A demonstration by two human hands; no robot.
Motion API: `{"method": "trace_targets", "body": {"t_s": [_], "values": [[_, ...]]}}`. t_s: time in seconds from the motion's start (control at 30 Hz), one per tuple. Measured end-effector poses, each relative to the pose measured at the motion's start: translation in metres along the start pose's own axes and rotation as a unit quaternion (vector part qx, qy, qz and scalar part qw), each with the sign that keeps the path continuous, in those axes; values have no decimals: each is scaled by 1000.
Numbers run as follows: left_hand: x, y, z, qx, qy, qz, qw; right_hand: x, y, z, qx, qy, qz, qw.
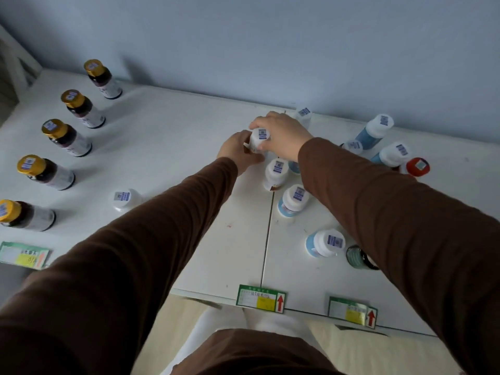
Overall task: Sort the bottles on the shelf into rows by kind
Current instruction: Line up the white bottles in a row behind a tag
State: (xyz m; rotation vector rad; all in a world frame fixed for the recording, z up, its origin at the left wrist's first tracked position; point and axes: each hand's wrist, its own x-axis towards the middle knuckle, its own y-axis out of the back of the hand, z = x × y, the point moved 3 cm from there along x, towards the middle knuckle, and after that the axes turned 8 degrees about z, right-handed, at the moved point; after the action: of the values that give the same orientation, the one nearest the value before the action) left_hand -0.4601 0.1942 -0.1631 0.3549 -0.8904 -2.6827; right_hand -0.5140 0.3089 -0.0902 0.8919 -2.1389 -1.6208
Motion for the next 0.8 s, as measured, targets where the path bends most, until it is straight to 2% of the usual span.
{"method": "trace_targets", "body": {"t_s": [0.13,0.2,0.27,0.37,0.47,0.53,0.6,0.7,0.8], "values": [[5,-7,-4,-52,31,-8,998,6,-1,10,47,-16,30,998],[6,-2,-5,-111,32,-57,992,9,6,18,103,-44,45,993],[3,8,-3,-205,49,-126,969,11,14,25,186,-80,56,978],[-3,26,0,-344,105,-193,913,11,23,32,334,-122,46,934],[-9,43,4,-410,115,-228,875,11,25,31,421,-113,5,900],[-12,53,7,-425,114,-236,866,11,26,29,449,-85,-25,889],[-15,62,10,-394,98,-215,888,11,28,25,464,-59,-47,883],[-16,78,16,-260,30,-122,958,10,35,14,474,-19,-50,879],[-17,92,21,-164,-29,-44,985,9,42,-1,458,6,-27,888]]}}
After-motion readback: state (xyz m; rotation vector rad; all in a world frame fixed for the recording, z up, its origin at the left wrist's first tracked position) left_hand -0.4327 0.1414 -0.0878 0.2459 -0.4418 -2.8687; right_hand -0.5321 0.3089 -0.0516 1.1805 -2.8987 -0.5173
